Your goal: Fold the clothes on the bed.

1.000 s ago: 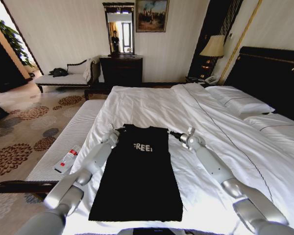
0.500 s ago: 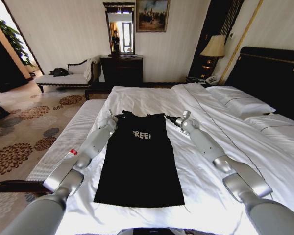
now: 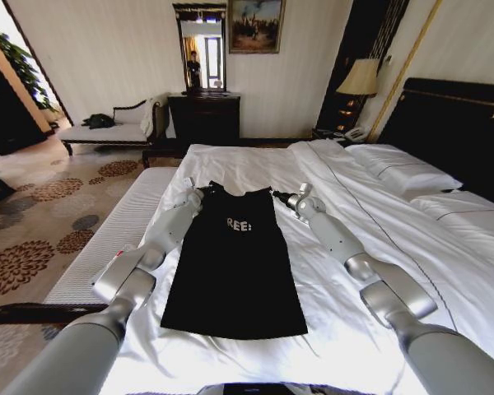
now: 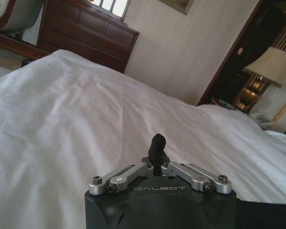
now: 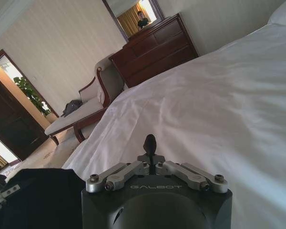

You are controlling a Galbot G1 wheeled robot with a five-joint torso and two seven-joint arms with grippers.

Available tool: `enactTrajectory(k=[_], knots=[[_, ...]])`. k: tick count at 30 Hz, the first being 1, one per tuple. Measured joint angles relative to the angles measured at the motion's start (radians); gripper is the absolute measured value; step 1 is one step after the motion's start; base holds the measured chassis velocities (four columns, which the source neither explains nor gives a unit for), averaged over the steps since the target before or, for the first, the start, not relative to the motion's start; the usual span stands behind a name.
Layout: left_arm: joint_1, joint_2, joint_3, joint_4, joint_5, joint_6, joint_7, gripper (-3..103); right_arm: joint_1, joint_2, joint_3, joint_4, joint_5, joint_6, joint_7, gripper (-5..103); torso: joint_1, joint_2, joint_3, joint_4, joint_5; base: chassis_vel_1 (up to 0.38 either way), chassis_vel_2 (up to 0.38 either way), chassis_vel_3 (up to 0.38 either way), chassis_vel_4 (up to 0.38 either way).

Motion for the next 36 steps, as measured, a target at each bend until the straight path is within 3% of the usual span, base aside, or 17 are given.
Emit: enactTrajectory(k=[9,16,19,28,36], knots=[[0.106,0.045,-0.003,-0.108,-0.008,-0.009,-0.017,1,-0.102,-0.05,0.051,0.089,-0.06,0.023,-0.015,1,0.0,0.0,0.0,-0.0001,0.0,0.0,0.0,0.0,0.0],[0.193,0.123,0.028,-0.31,-0.051,-0.023,-0.05,1,-0.247,-0.129,0.112,0.255,-0.073,0.05,0.001,1,0.0,0.0,0.0,0.0005,0.0003,0.0,0.0,0.0,0.0],[0.225,0.155,0.038,-0.405,-0.081,-0.026,-0.068,1,-0.338,-0.171,0.156,0.367,-0.072,0.053,0.013,1,0.0,0.0,0.0,-0.001,0.0002,0.0,0.0,0.0,0.0],[0.37,0.296,0.046,-0.666,-0.127,-0.03,-0.119,1,-0.493,-0.227,0.243,0.601,-0.082,0.063,0.052,1,0.0,0.0,0.0,0.0006,-0.0003,0.0,0.0,0.0,0.0],[0.539,0.38,-0.005,-0.881,-0.128,-0.035,-0.155,1,-0.667,-0.252,0.306,0.805,-0.127,0.067,0.092,1,0.0,0.0,0.0,-0.0002,0.0,0.0,0.0,0.0,0.0]])
